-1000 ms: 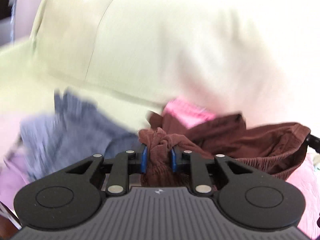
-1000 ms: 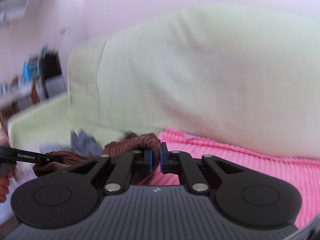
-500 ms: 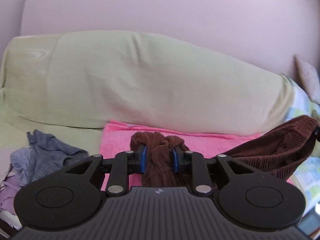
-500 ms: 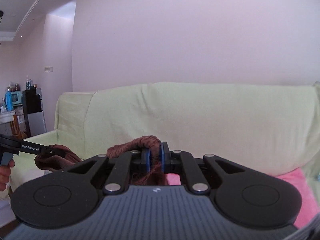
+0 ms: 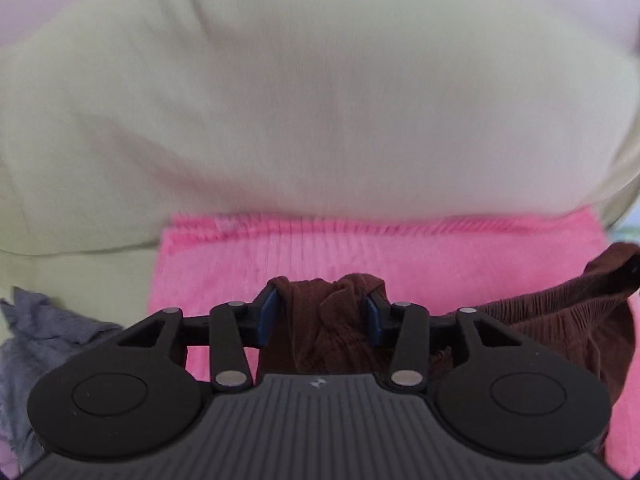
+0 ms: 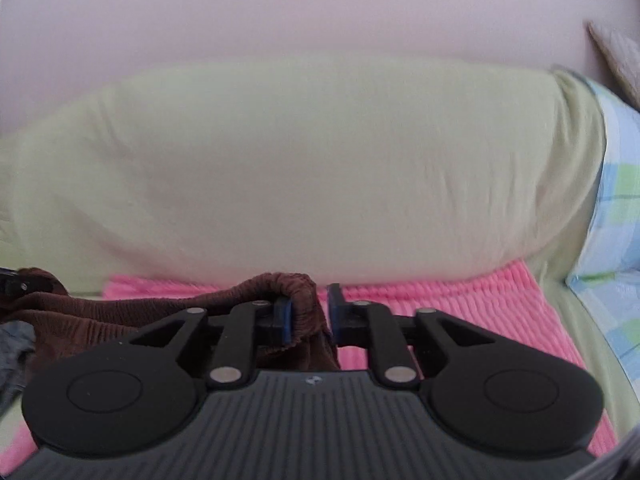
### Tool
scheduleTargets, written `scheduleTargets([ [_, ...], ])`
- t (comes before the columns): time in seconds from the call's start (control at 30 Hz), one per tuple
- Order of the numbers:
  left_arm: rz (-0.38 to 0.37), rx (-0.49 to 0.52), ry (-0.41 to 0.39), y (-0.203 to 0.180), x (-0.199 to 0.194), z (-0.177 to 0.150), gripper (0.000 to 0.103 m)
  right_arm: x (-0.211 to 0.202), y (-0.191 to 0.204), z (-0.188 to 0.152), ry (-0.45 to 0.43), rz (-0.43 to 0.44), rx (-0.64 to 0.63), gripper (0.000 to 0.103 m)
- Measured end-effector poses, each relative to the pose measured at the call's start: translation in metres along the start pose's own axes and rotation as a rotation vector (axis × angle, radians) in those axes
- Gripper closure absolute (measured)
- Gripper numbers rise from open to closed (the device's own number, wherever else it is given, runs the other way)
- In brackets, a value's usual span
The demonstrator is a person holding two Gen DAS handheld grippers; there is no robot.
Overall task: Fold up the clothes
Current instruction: 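Carry the brown t-shirt with both grippers and lay it on the pink blanket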
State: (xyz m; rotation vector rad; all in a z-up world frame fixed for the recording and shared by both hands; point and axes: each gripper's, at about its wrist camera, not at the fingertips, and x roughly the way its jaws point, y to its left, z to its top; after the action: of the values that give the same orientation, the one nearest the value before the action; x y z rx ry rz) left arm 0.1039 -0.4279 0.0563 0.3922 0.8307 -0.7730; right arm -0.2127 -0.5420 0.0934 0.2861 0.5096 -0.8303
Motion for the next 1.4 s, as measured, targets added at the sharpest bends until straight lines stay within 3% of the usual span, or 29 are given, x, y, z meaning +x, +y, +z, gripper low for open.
scheduleTargets([
  [0.03, 0.022, 0.008, 0.083, -0.003, 0.038, 0.005, 0.05, 0.036, 0.001, -0.008, 0.048, -0.052, -0.035, 0.042],
  [0.07, 0.0, 0.007, 0.15, -0.002, 0.065, 0.004, 0.05, 0.078, 0.003, -0.018, 0.11, -0.115, -0.083, 0.035],
  [0.13, -0.065, 0.013, 0.149, 0.005, 0.073, -0.013, 0.05, 0.097, 0.004, -0.032, 0.134, -0.119, -0.114, 0.035],
  [0.2, -0.099, 0.044, 0.086, 0.013, 0.055, -0.034, 0.036, 0.083, 0.0, -0.053, 0.088, -0.055, -0.139, 0.032],
  [0.27, -0.148, 0.06, 0.031, 0.027, 0.033, -0.057, 0.024, 0.056, -0.01, -0.075, 0.04, 0.004, -0.142, 0.016],
  [0.33, -0.17, 0.058, 0.02, 0.039, 0.013, -0.074, 0.023, 0.025, -0.027, -0.101, 0.0, 0.09, -0.094, 0.001],
  [0.47, -0.214, -0.002, 0.051, 0.049, -0.002, -0.101, 0.021, 0.001, -0.042, -0.129, -0.005, 0.121, -0.047, 0.002],
  [0.6, -0.077, 0.109, -0.021, 0.026, -0.01, -0.113, 0.02, -0.006, -0.037, -0.119, -0.025, 0.142, -0.104, 0.009],
  [0.7, -0.055, 0.101, -0.022, 0.019, 0.009, -0.089, 0.02, 0.013, -0.026, -0.097, -0.056, 0.072, -0.16, 0.009],
  [0.8, -0.025, 0.045, -0.012, 0.014, 0.029, -0.056, 0.022, 0.038, -0.021, -0.066, -0.065, 0.023, -0.129, 0.001],
  [0.87, -0.076, 0.037, -0.031, 0.012, 0.021, -0.051, 0.022, 0.054, -0.005, -0.051, -0.031, -0.066, -0.22, 0.001],
  [0.93, -0.173, 0.051, -0.031, 0.01, 0.006, -0.059, 0.022, 0.048, 0.001, -0.054, -0.052, -0.03, -0.284, 0.001],
  [1.07, -0.281, 0.138, 0.012, -0.003, -0.016, -0.087, 0.022, 0.054, 0.007, -0.065, -0.026, 0.007, -0.308, 0.001],
  [1.17, -0.273, 0.249, 0.012, -0.021, -0.02, -0.107, 0.02, 0.062, 0.008, -0.068, -0.016, 0.002, -0.294, 0.001],
  [1.3, -0.167, 0.309, -0.011, -0.037, 0.0, -0.115, 0.022, 0.06, 0.001, -0.063, -0.045, 0.025, -0.231, 0.001],
  [1.4, -0.161, 0.348, -0.014, -0.039, 0.007, -0.119, 0.021, 0.058, 0.0, -0.063, -0.057, 0.026, -0.227, 0.001],
])
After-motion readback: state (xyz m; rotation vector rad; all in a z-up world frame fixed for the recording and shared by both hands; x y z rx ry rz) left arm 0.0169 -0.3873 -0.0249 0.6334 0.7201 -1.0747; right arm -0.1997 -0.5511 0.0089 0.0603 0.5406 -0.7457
